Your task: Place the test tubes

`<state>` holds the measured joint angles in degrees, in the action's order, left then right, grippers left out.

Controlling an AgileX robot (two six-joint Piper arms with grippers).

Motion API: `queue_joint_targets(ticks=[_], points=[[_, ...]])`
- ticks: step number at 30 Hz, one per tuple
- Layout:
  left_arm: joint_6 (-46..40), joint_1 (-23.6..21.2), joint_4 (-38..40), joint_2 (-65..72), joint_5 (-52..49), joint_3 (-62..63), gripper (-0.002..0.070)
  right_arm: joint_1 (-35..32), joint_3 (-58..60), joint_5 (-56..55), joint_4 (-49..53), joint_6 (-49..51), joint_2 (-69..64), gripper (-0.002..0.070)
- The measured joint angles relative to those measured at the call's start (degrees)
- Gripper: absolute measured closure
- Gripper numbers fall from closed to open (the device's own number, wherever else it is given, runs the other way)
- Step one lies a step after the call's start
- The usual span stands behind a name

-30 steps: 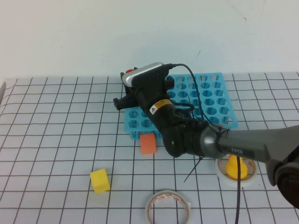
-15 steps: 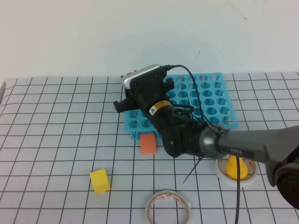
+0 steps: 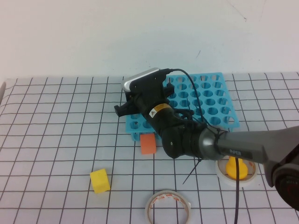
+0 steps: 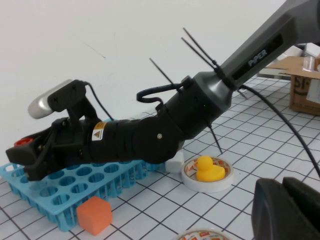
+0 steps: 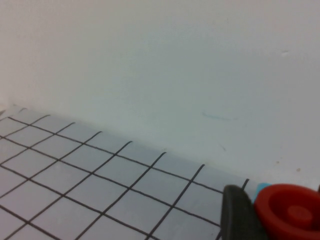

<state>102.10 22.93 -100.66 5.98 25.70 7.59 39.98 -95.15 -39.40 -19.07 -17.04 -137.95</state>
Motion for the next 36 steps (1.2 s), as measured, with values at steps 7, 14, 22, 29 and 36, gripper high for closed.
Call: queue_joint_targets(ticks=[7, 14, 22, 29, 36], points=[[0.0, 0.0, 0.0, 0.0, 0.5, 0.0, 0.0676, 0.1, 0.0, 0.2, -0.4, 2.6, -0.7, 0.0296], [0.0, 0.0, 0.0, 0.0, 0.5, 0.0, 0.0676, 0.2, 3.4, 0.7, -1.9, 3.0, 4.4, 0.0209], [0.0, 0.0, 0.0, 0.0, 0.5, 0.0, 0.0676, 2.8, 22.2, 0.4, -1.7, 4.3, 28.6, 0.0597], [0.0, 0.0, 0.0, 0.0, 0.5, 0.0, 0.0676, 3.9, 41.2, 11.4, 7.2, 3.0, 56.5, 0.0671], [0.0, 0.0, 0.0, 0.0, 0.7, 0.0, 0.0676, 3.9, 54.0, 30.4, 6.7, -3.2, 79.6, 0.0676]])
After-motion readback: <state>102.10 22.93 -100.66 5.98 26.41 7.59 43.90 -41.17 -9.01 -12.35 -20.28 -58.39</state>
